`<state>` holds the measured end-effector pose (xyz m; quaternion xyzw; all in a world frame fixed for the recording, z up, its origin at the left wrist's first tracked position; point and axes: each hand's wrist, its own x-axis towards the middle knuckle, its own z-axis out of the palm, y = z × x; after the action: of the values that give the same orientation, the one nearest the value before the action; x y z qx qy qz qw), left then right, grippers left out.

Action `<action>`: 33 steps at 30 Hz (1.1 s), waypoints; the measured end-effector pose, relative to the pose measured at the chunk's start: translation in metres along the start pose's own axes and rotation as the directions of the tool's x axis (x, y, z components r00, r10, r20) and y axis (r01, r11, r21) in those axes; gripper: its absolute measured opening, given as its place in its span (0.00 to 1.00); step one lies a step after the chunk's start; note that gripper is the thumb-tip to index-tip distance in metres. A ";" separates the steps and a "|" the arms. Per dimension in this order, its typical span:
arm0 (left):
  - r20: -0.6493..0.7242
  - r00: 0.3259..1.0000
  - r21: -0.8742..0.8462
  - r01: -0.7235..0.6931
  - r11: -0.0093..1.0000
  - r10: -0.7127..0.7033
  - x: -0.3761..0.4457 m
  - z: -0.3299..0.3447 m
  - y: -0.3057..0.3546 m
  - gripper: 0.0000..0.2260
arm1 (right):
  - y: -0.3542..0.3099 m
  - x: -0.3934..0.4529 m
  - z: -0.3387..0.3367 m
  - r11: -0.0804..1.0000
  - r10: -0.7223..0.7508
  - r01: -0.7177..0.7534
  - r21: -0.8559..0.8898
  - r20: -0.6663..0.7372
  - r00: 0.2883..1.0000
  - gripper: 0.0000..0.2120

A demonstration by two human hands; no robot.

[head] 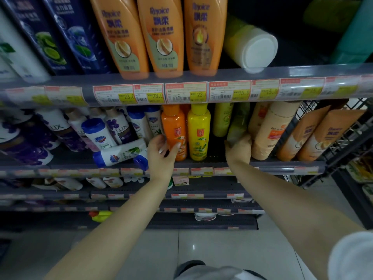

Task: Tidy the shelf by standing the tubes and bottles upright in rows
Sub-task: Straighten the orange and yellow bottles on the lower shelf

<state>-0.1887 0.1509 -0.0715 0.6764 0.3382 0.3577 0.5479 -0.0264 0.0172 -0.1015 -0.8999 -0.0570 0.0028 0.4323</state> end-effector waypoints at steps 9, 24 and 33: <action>0.096 0.995 0.031 -0.025 0.999 0.022 0.018 0.009 0.005 0.26 | 0.002 -0.010 -0.016 0.995 -0.048 0.050 -0.083 0.028 0.998 0.31; 0.192 0.978 0.170 -0.117 0.978 0.083 0.024 0.007 -0.019 0.20 | -0.014 -0.032 -0.050 0.916 -0.377 0.394 0.079 -0.169 0.911 0.32; 0.199 0.974 0.156 -0.136 0.978 0.104 0.023 0.007 -0.013 0.24 | -0.046 -0.013 -0.071 0.878 -0.371 0.436 0.197 -0.297 0.880 0.28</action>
<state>-0.1718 0.1693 -0.0827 0.7706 0.2718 0.2943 0.4957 -0.0399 -0.0109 -0.0223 -0.7966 -0.1888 -0.1944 0.5403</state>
